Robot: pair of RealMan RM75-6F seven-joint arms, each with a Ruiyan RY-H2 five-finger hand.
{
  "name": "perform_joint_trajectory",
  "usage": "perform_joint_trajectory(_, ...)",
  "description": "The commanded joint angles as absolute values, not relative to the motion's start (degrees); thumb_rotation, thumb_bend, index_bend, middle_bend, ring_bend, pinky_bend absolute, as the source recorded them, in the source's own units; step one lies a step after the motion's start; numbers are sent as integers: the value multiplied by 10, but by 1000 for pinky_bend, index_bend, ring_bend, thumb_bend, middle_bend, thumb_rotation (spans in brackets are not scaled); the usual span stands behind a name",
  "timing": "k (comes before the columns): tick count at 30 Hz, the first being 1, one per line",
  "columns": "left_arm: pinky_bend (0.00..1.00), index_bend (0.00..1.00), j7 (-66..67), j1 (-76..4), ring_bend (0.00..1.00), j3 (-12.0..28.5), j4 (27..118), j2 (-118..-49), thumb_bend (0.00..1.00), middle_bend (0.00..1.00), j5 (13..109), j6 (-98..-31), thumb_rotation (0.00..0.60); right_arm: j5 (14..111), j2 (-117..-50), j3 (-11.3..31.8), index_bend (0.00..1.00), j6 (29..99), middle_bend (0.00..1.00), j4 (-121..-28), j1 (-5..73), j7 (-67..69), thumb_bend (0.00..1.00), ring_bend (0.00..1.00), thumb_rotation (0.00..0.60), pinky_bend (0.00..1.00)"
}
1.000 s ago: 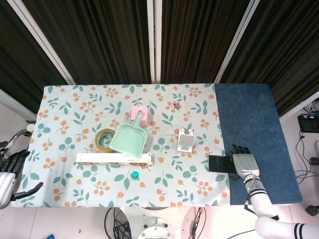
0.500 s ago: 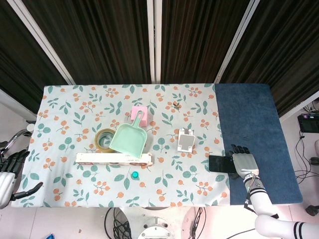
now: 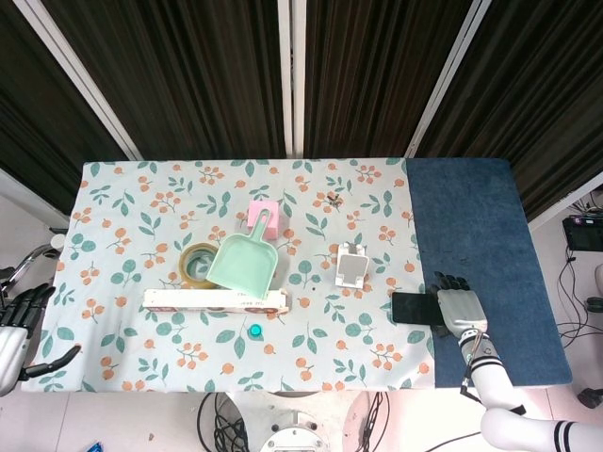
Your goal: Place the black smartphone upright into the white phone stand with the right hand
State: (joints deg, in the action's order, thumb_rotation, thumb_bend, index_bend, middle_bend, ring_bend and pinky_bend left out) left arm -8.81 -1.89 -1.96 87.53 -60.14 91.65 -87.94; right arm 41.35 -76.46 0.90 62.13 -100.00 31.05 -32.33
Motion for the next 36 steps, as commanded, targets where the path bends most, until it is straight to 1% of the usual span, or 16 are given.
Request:
perform_joint_trajectory(1, 204, 53, -88, -19, 68, -19, 876, -601, 123, 50, 917, -880, 154, 427, -764, 11, 507, 627, 7, -1002, 305, -311, 270, 0, 600, 0)
perform_joint_trajectory(4, 204, 53, -88, -19, 68, -20, 876, -601, 123, 50, 917, -879, 154, 443, -762, 11, 575, 632, 41, -1002, 299, -299, 307, 0, 600, 0)
perform_joint_trajectory(6, 204, 53, -88, -19, 68, -20, 876, -602, 124, 50, 916, -879, 152, 450, -760, 11, 597, 633, 72, -1003, 296, -293, 321, 2, 600, 0)
perform_joint_trajectory(8, 204, 53, -88, -20, 68, -20, 877, -603, 124, 50, 917, -877, 153, 455, -758, 10, 603, 633, 111, -1003, 294, -291, 326, 34, 600, 11)
perform_joint_trajectory(10, 204, 52, -87, -20, 68, -20, 877, -603, 124, 50, 917, -876, 156, 457, -758, 10, 609, 633, 154, -1003, 293, -289, 330, 98, 600, 74)
perform_joint_trajectory(12, 204, 53, -87, -20, 68, -20, 878, -602, 124, 50, 917, -875, 156, 459, -758, 11, 615, 633, 204, -1003, 292, -289, 334, 167, 600, 177)
perform_joint_trajectory(13, 204, 53, -87, -20, 68, -20, 878, -602, 124, 49, 917, -875, 154, 460, -758, 11, 616, 633, 224, -1002, 291, -289, 336, 193, 600, 210)
perform_joint_trajectory(17, 204, 52, -86, -20, 68, -20, 879, -602, 123, 47, 916, -876, 151, 464, -759, 12, 624, 635, 280, -1001, 290, -289, 342, 269, 600, 268)
perform_joint_trajectory(22, 204, 53, -86, -19, 68, -20, 878, -602, 123, 47, 916, -878, 150, 473, -758, 16, 636, 643, 351, -1002, 286, -284, 361, 397, 600, 293)
perform_joint_trajectory(26, 204, 52, -87, -18, 68, -19, 878, -602, 123, 47, 917, -879, 155, 494, -749, 22, 648, 656, 415, -1013, 280, -273, 378, 463, 600, 303)
perform_joint_trajectory(31, 204, 53, -87, -19, 68, -19, 879, -601, 123, 47, 917, -879, 153, 544, -713, 41, 657, 692, 446, -1039, 269, -247, 392, 473, 600, 302)
perform_joint_trajectory(36, 204, 52, -87, -21, 68, -17, 880, -600, 123, 48, 917, -878, 151, 634, -680, 66, 657, 727, 448, -1035, 270, -216, 397, 472, 600, 298)
